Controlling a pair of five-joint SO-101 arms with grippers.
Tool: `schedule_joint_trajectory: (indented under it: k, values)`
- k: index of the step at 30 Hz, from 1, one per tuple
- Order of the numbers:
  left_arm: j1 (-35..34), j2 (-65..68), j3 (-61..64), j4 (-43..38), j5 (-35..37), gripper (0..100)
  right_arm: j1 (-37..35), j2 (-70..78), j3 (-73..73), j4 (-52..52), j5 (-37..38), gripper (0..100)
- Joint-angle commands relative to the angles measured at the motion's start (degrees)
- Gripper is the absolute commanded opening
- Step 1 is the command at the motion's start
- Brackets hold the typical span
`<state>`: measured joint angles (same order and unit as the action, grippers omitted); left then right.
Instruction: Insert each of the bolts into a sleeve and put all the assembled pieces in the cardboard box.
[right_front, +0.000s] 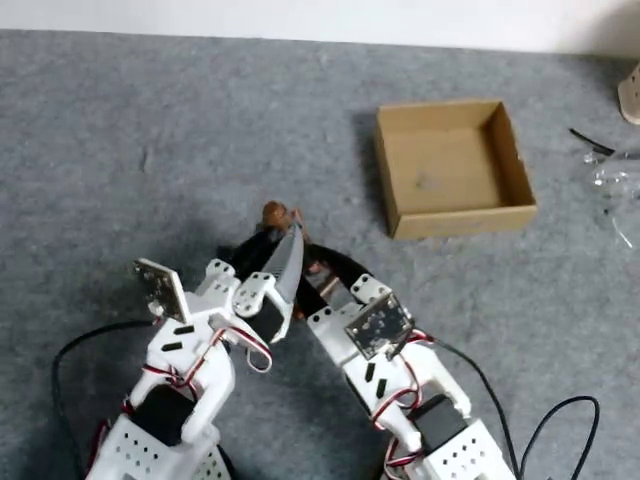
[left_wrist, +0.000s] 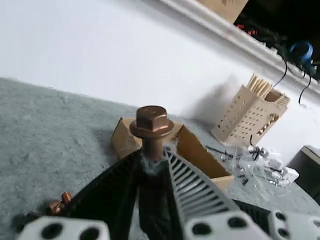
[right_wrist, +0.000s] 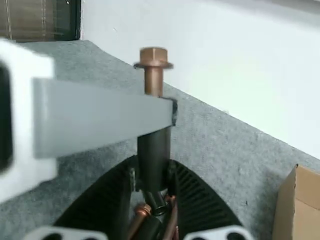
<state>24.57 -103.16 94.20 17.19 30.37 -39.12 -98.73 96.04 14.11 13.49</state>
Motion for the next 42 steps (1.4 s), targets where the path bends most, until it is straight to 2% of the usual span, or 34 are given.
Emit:
schedule_joint_trajectory:
  k: [1, 9, 14, 17, 21, 23, 26, 30, 33, 42]
  values:
    - [0.75, -0.92, 0.57, -0.18, -0.35, 0, -0.57, -1.1, 3.38, 0.04, 0.62, 0.4]
    - [-0.57, -0.92, 2.95, -0.18, -0.44, 0, 0.66, -1.1, 3.38, 0.04, 0.62, 0.4]
    - [-0.57, -0.92, 2.95, 0.0, -4.48, 2, 0.57, -1.1, 3.38, -0.04, 0.62, 0.4]
    - [-0.57, -0.92, 2.95, 3.6, -4.31, 13, 0.57, -1.1, 3.38, -0.04, 0.62, 0.4]
    - [-0.57, -0.92, 2.51, 9.58, -0.26, 32, 0.57, -1.1, 3.38, -0.04, 0.62, 0.4]
    - [-0.57, -0.92, 1.1, 11.34, 1.14, 36, 0.57, -1.1, 3.38, -0.04, 0.62, 0.4]
    - [-4.09, -0.92, -2.59, 12.22, 6.33, 34, 0.57, -1.1, 3.38, -0.04, 0.62, 0.4]
    - [-15.69, -0.92, -7.43, 12.22, 15.82, 30, 0.57, -1.01, 3.38, -0.04, 0.62, 0.4]
    - [-21.93, -1.01, -8.31, 11.96, 18.02, 28, 0.57, -1.01, 3.38, -0.04, 0.62, 0.4]
    - [-23.69, -0.92, -6.55, 11.87, 18.37, 22, 0.57, -0.84, 3.38, -0.04, 0.62, 0.4]
